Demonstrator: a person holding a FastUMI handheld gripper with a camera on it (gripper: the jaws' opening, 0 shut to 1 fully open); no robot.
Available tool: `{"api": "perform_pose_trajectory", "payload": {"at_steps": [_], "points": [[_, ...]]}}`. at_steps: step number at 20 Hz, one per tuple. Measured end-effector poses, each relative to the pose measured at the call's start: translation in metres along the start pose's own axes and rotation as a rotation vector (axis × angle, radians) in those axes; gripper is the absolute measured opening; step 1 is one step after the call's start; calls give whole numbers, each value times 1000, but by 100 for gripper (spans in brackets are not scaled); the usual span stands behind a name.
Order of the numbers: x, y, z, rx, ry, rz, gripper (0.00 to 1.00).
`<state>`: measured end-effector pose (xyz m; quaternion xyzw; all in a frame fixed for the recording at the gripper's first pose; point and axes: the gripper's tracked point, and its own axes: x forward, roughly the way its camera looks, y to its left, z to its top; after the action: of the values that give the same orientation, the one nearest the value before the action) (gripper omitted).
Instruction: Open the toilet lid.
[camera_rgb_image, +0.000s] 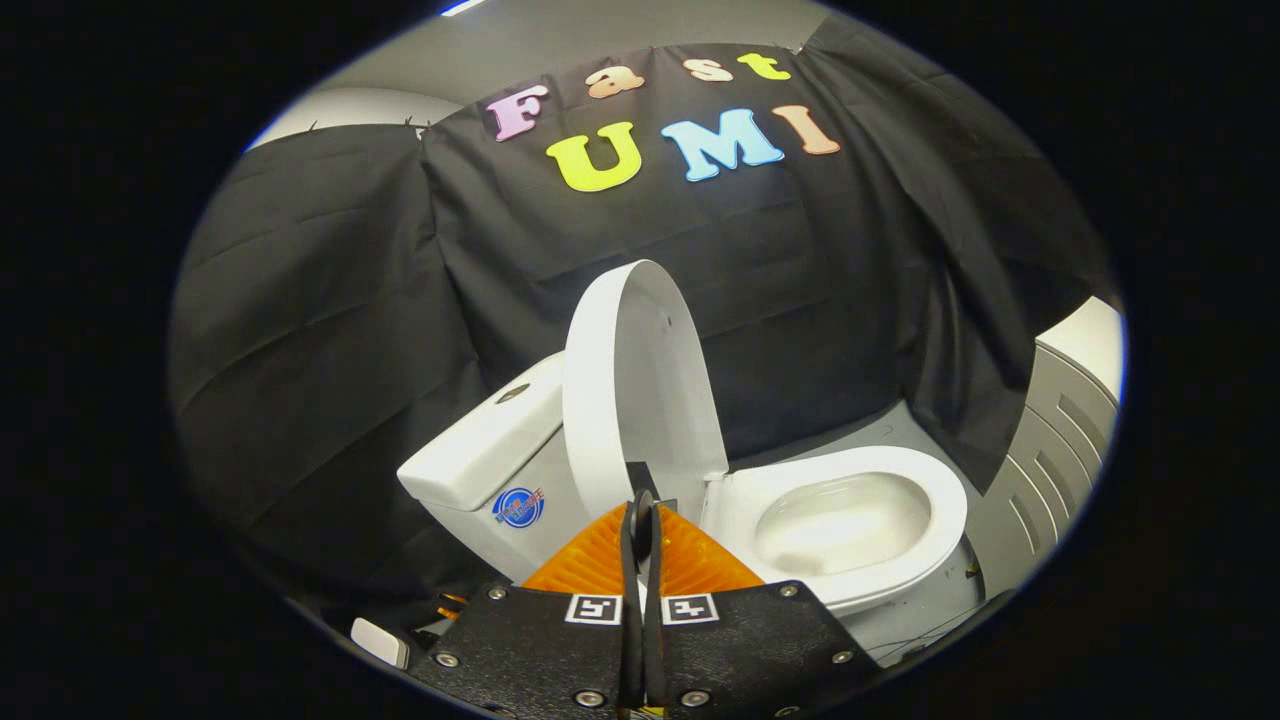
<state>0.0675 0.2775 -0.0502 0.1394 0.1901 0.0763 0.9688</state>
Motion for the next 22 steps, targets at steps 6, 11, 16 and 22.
{"api": "perform_pose_trajectory", "payload": {"at_steps": [6,11,16,22], "points": [[7,16,-3,-21,-6,12,0],[14,30,-6,-42,-1,32,0],[22,50,-11,-68,-7,101,1],[33,65,-14,-79,-5,181,1]]}}
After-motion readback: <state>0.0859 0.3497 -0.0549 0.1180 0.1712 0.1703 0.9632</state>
